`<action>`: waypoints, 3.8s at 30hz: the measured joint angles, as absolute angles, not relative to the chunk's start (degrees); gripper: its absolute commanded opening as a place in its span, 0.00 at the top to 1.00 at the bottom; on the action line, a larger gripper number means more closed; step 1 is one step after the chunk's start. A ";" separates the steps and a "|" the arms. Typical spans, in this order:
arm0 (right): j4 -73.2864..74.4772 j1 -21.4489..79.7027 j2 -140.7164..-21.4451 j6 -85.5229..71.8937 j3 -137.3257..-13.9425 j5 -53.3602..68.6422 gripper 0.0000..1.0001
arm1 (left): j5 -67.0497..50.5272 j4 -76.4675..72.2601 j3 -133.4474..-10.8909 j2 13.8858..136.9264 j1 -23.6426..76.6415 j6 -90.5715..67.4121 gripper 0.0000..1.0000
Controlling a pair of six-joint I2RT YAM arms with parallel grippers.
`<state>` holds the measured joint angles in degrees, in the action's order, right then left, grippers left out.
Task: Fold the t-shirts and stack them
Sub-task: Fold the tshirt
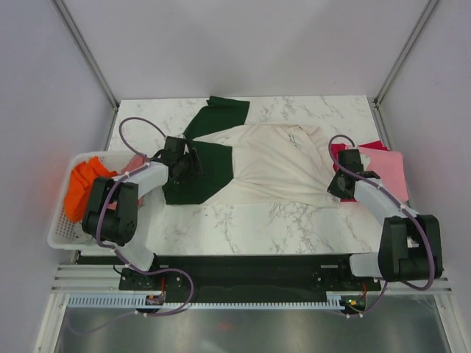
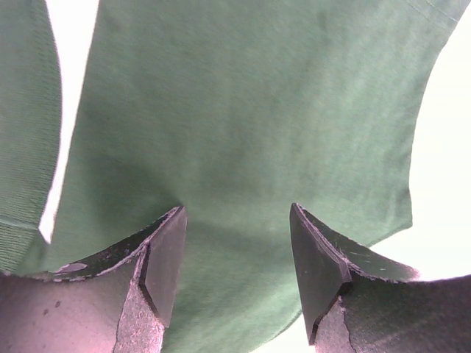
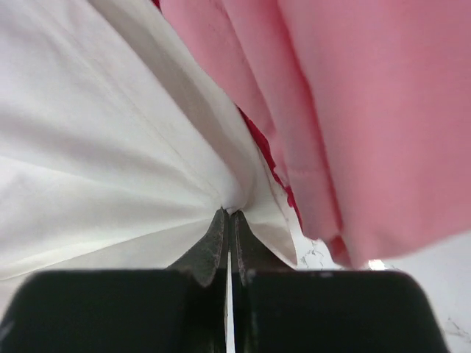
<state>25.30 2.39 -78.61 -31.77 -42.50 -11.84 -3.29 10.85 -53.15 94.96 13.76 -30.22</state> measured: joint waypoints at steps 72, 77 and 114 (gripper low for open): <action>25.98 2.39 -73.43 -30.79 -42.19 -8.91 0.71 | 6.22 31.79 -90.48 107.59 11.88 -24.05 0.98; 24.91 2.39 -73.76 -30.87 -40.62 -9.52 0.50 | 5.37 31.16 -85.69 96.86 12.10 -24.93 0.98; 26.13 2.39 -67.70 -31.73 -42.37 -14.72 1.00 | 3.03 32.29 -77.71 82.08 12.14 -26.28 0.98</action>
